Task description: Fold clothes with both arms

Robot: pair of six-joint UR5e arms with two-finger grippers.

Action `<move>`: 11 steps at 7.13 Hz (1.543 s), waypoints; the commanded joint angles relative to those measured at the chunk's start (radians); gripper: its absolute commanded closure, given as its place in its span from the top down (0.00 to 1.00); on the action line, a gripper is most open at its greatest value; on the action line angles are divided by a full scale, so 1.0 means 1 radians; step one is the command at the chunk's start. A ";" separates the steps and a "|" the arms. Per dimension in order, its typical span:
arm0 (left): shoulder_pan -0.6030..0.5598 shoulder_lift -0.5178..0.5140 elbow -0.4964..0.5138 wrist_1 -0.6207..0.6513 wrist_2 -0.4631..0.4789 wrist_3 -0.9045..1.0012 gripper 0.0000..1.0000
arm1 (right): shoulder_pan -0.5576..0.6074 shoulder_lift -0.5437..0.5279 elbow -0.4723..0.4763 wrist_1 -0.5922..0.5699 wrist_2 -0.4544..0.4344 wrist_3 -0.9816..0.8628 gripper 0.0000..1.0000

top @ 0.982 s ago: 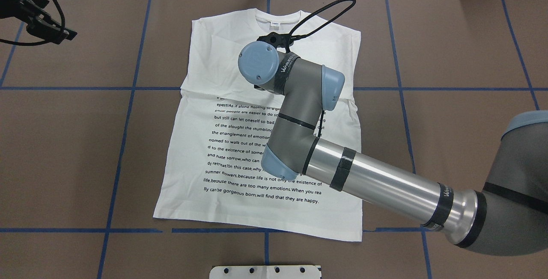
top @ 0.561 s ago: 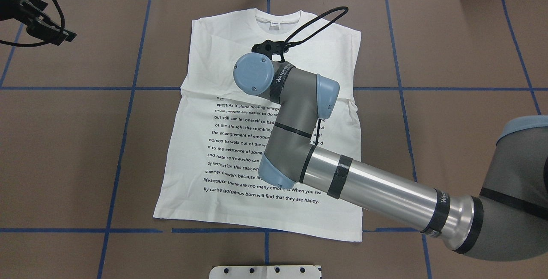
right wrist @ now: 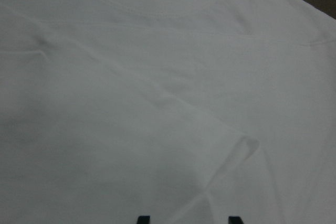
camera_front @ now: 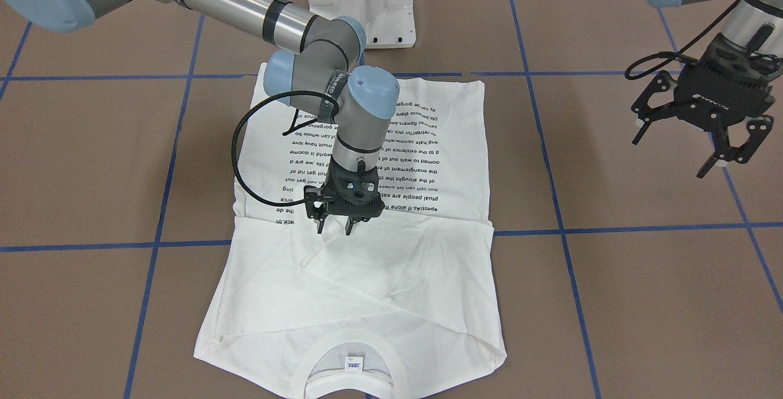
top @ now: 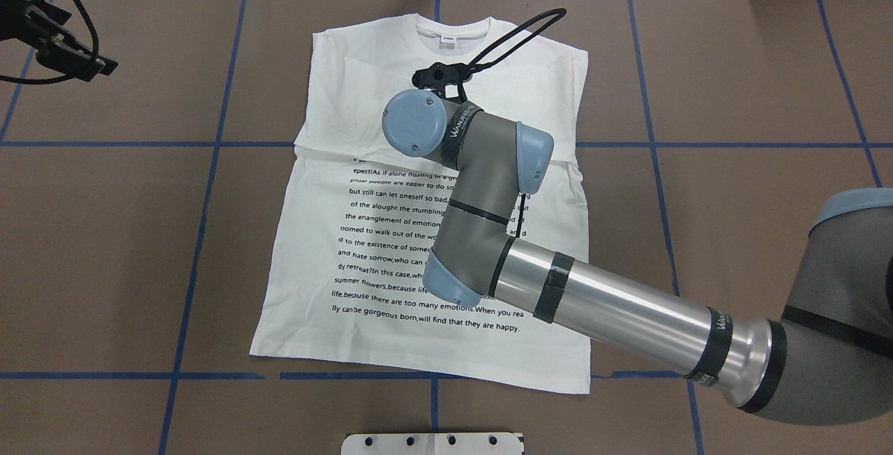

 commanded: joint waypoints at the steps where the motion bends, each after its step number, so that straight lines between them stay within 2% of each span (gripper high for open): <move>1: 0.000 0.000 0.000 0.000 0.000 0.000 1.00 | -0.003 -0.001 -0.011 0.003 -0.004 0.001 0.57; 2: 0.002 0.000 0.000 0.000 0.000 0.000 1.00 | -0.004 -0.001 -0.012 0.003 -0.004 0.001 0.54; 3: 0.002 0.000 0.000 0.000 0.000 0.000 1.00 | -0.009 -0.001 -0.013 0.003 -0.004 0.001 0.44; 4: 0.002 0.000 0.000 0.000 0.000 0.000 1.00 | -0.009 0.001 -0.012 0.003 -0.004 -0.001 0.00; 10: 0.003 -0.001 -0.002 -0.003 0.000 -0.003 1.00 | 0.028 -0.017 0.004 -0.014 0.007 -0.002 0.00; 11: 0.003 -0.001 -0.002 -0.003 0.000 -0.003 1.00 | 0.045 -0.051 0.071 -0.078 0.010 -0.007 0.00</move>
